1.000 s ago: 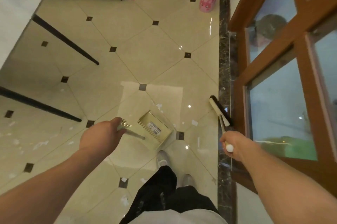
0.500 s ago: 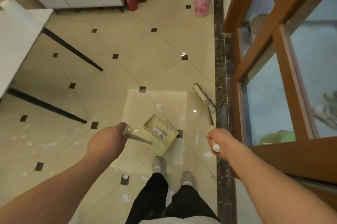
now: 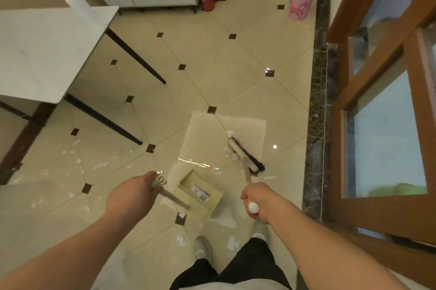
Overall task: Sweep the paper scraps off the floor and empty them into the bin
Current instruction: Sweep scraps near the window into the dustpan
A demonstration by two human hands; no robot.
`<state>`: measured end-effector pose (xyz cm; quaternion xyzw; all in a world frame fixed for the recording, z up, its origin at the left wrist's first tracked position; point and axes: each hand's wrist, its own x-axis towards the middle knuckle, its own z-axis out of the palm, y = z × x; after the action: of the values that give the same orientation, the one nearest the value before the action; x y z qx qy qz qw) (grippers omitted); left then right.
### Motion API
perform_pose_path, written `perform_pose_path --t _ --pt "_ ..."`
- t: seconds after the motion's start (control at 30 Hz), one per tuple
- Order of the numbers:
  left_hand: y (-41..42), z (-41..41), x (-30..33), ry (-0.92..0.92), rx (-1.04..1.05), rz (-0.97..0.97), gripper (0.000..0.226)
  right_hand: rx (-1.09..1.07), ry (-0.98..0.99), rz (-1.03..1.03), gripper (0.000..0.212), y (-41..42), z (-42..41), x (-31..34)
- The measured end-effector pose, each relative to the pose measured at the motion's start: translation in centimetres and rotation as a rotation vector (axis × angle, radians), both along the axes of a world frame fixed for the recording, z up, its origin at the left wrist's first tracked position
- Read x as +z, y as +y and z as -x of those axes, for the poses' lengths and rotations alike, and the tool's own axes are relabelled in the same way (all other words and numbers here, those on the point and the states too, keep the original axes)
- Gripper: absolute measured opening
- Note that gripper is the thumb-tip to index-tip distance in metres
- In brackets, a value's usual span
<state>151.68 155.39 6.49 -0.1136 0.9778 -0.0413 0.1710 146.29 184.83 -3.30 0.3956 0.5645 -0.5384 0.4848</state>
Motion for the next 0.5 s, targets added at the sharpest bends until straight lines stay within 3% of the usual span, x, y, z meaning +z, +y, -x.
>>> perform_pose_path --t 0.27,0.5 --pt "-7.0 -3.5 -2.0 -0.036 0.093 -0.036 0.029 0.025 0.11 -0.047 0.018 -6.3 1.0 0.9" --pt "-14.4 -5.4 -4.9 -0.045 0.159 -0.093 0.036 0.124 0.197 -0.227 0.02 -11.4 8.8 -2.3"
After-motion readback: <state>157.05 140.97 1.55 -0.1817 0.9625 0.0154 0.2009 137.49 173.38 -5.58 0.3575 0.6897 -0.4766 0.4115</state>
